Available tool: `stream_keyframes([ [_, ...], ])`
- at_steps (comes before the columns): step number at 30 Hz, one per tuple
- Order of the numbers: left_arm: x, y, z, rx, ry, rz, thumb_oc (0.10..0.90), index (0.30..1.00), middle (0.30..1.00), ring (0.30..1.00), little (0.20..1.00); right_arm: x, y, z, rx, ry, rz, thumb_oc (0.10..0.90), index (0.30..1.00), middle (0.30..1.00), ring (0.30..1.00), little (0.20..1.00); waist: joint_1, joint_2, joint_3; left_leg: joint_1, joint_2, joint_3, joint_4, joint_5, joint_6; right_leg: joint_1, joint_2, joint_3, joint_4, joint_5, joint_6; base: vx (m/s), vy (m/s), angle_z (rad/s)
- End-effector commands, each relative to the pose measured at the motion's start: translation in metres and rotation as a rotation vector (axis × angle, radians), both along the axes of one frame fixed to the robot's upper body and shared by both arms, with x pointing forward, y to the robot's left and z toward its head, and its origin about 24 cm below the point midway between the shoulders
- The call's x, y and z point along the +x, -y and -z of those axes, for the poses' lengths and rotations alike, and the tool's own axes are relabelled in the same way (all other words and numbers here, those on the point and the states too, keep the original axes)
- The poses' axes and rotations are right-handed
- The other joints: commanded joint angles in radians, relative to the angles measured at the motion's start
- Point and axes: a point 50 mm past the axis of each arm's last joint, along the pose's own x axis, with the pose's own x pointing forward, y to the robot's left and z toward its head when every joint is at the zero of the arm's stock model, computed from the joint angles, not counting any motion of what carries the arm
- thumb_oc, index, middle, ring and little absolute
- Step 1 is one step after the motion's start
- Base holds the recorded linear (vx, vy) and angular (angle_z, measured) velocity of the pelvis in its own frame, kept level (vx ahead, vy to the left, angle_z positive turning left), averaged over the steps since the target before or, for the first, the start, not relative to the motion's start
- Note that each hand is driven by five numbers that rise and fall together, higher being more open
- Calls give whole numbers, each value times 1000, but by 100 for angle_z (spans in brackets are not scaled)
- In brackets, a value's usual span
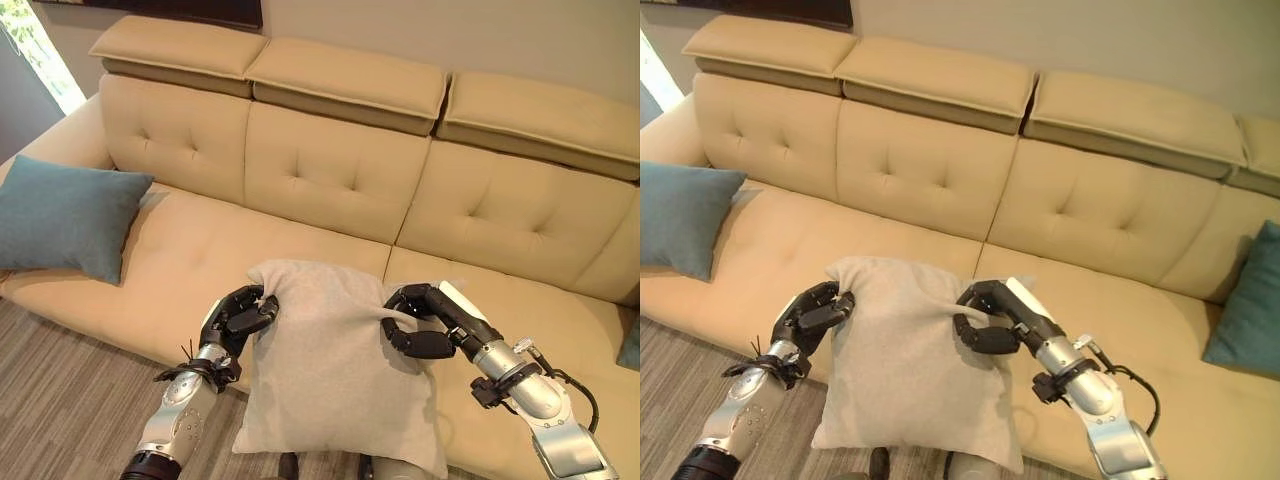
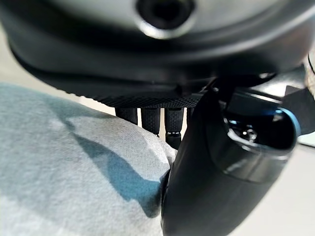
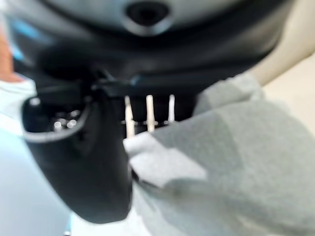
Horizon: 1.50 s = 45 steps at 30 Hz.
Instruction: Pick up all the scattered cushions and arrange them neatly on the sofa.
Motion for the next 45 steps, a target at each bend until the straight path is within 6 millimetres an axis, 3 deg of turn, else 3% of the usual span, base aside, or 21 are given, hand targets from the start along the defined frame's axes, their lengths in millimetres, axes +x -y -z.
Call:
stream_keyframes([
  [1,27,60,-75,-42,385,296,400,300,300,300,300,9,-26,-54,123,306,-122,400,300,300,300,300,-22,17,-86,70,9,134,77,-137,-16,51,45,49,34,-123,35,184,-195,2],
  [3,29,62,-73,-29,378,301,400,300,300,300,300,9,-25,-54,126,302,-122,400,300,300,300,300,-25,18,-84,14,39,142,235,-78,-63,97,76,69,-12,-132,4,74,-189,3],
  [5,32,65,-78,-11,394,294,400,300,300,300,300,10,-27,-61,114,332,-138,400,300,300,300,300,-18,7,-57,-114,77,126,472,36,-111,128,94,88,-34,-142,-34,-4,-229,-1],
  [7,37,65,-80,10,398,281,400,300,300,300,300,13,-31,-67,96,357,-166,400,300,300,300,300,-11,3,-41,-192,103,130,581,57,-93,140,105,107,-34,-162,-58,46,-128,-15],
  [9,37,64,-81,27,405,277,400,300,300,300,300,14,-35,-73,80,385,-190,400,300,300,300,300,-3,8,-40,-221,124,128,524,31,-74,148,104,135,-32,-177,-55,129,13,-50],
  [11,37,63,-85,50,426,272,400,300,300,300,300,15,-37,-78,59,420,-200,400,300,300,300,300,6,15,-46,-195,140,105,349,8,-64,155,102,162,-30,-189,-39,185,115,-44],
  [13,37,62,-87,72,440,277,400,300,300,300,300,20,-37,-82,5,468,-174,400,300,300,300,300,25,29,-45,-196,124,4,128,60,-72,172,114,194,-28,-201,-27,199,140,-39],
  [15,40,65,-89,73,448,279,400,300,300,300,300,15,-33,-82,-32,485,-158,400,300,300,300,300,-2,50,-68,-126,129,-4,29,54,-82,168,118,212,-24,-203,-11,207,161,-75],
  [18,42,70,-93,92,467,287,400,300,300,300,300,17,-23,-83,-38,506,-78,400,300,300,300,300,-26,51,-83,-92,115,10,-10,45,-72,159,101,234,-45,-182,6,118,121,-53],
  [23,43,76,-98,157,496,316,400,300,300,300,300,20,-16,-89,-34,542,-14,400,300,300,300,300,-24,47,-82,-75,104,41,-33,38,-59,155,81,256,-72,-167,20,68,91,-21],
  [25,50,86,-111,238,562,348,400,300,300,300,300,29,-14,-99,-58,606,24,400,300,300,300,300,-21,44,-73,-86,99,52,-35,35,-54,139,69,257,-90,-156,27,-48,48,-8],
  [26,54,94,-122,285,614,366,400,300,300,300,300,35,-16,-108,-78,657,34,400,300,300,300,300,-17,42,-64,-99,97,53,-36,34,-53,124,65,255,-96,-150,30,-273,49,4],
  [27,65,116,-152,363,741,402,400,300,300,300,300,52,-21,-138,-142,799,55,400,300,300,300,300,-8,37,-24,-151,88,49,-32,39,-53,71,58,256,-99,-132,35,-393,37,3],
  [30,86,142,-228,479,995,366,400,300,300,300,300,90,-34,-219,-348,1084,105,400,300,300,300,300,14,34,49,-288,75,42,-2,53,-56,-68,56,268,-77,-100,44,-410,13,3],
  [32,95,157,-270,556,1118,274,400,300,300,300,300,100,-40,-267,-419,1217,181,400,300,300,300,300,28,29,76,-342,73,49,13,61,-62,-125,55,272,-66,-84,50,-228,-19,-8],
  [33,100,166,-303,606,1200,179,400,300,300,300,300,100,-49,-309,-434,1340,248,400,300,300,300,300,33,23,99,-382,73,53,16,80,-64,-167,56,277,-67,-58,55,-128,-19,-13],
  [34,100,166,-307,604,1208,172,400,300,300,300,300,100,-50,-313,-436,1349,247,400,300,300,300,300,32,27,103,-387,74,54,17,81,-64,-173,56,278,-67,-56,55,-138,-5,-20],
  [35,96,176,-343,642,1315,91,400,300,300,300,300,95,-58,-352,-473,1469,314,400,300,300,300,300,35,23,123,-419,76,58,13,94,-68,-207,57,285,-74,-40,61,-66,-16,-17],
  [36,91,176,-361,665,1380,30,400,300,300,300,300,89,-62,-370,-469,1533,339,400,300,300,300,300,34,21,133,-436,78,60,15,96,-71,-222,57,287,-76,-39,63,-84,-32,-23],
  [41,66,168,-424,645,1589,-209,400,300,300,300,300,56,-79,-419,-415,1763,375,400,300,300,300,300,34,19,152,-507,87,58,-8,131,-79,-305,59,293,-110,-3,72,-35,-30,-14],
  [45,62,148,-439,651,1628,-386,400,300,300,300,300,40,-89,-430,-390,1886,379,400,300,300,300,300,32,28,159,-538,84,54,-22,142,-82,-338,61,294,-125,7,71,-1,-25,-8],
])
